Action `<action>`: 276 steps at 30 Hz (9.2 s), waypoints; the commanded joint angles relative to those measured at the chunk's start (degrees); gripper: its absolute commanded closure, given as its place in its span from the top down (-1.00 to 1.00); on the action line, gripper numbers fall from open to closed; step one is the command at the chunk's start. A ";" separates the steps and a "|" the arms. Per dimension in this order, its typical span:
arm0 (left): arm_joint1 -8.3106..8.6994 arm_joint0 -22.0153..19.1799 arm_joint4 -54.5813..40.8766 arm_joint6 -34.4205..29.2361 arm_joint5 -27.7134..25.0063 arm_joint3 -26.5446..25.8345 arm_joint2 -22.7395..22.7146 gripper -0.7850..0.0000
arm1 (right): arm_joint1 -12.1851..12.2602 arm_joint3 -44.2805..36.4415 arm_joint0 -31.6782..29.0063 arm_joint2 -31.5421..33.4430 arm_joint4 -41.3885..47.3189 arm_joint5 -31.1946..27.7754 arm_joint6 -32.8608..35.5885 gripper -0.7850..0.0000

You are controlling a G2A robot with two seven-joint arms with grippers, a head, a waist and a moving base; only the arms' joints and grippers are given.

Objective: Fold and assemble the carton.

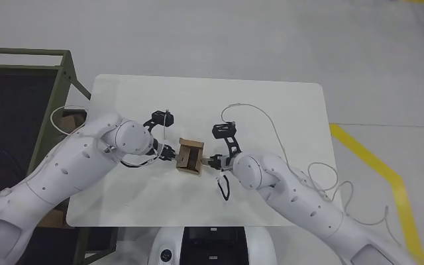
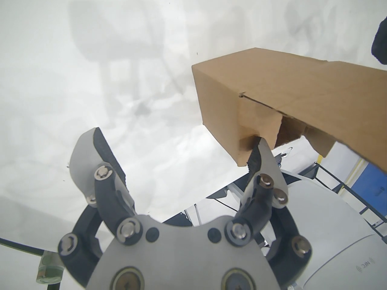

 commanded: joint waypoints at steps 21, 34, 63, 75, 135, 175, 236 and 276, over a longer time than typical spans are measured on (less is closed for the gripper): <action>-1.97 0.54 4.11 -3.34 -0.58 -0.37 -0.01 1.00 | -1.75 0.55 -0.14 -0.40 -2.80 -1.42 1.19 1.00; -2.31 1.75 4.99 -4.46 -2.36 -0.07 -1.48 1.00 | -4.29 3.68 2.03 -2.98 -4.96 1.02 1.87 1.00; -3.26 4.23 6.74 -6.94 -4.15 -0.87 -3.84 1.00 | -7.88 7.16 2.90 -4.06 -11.79 3.72 5.43 1.00; -4.46 4.27 5.48 -7.09 -1.58 0.23 -4.09 1.00 | -8.93 7.72 2.50 -3.76 -14.03 2.85 6.83 1.00; -7.67 7.12 8.44 -5.11 3.97 -1.46 -7.11 -0.04 | -12.97 7.48 -2.27 1.11 -14.75 -2.70 6.68 -0.51; -9.09 8.61 9.56 -7.28 2.60 -1.72 -9.20 -0.49 | -14.08 5.82 -5.49 3.89 -19.95 -3.61 9.10 -1.00; -4.71 24.32 -2.80 2.44 -1.16 -8.94 -36.18 1.00 | -10.58 -10.49 -23.32 21.66 -18.93 -17.08 4.54 1.00; -6.29 22.37 8.83 1.72 -5.80 -9.07 -27.27 1.00 | -9.14 -13.78 -26.41 20.58 -23.01 -23.74 1.09 1.00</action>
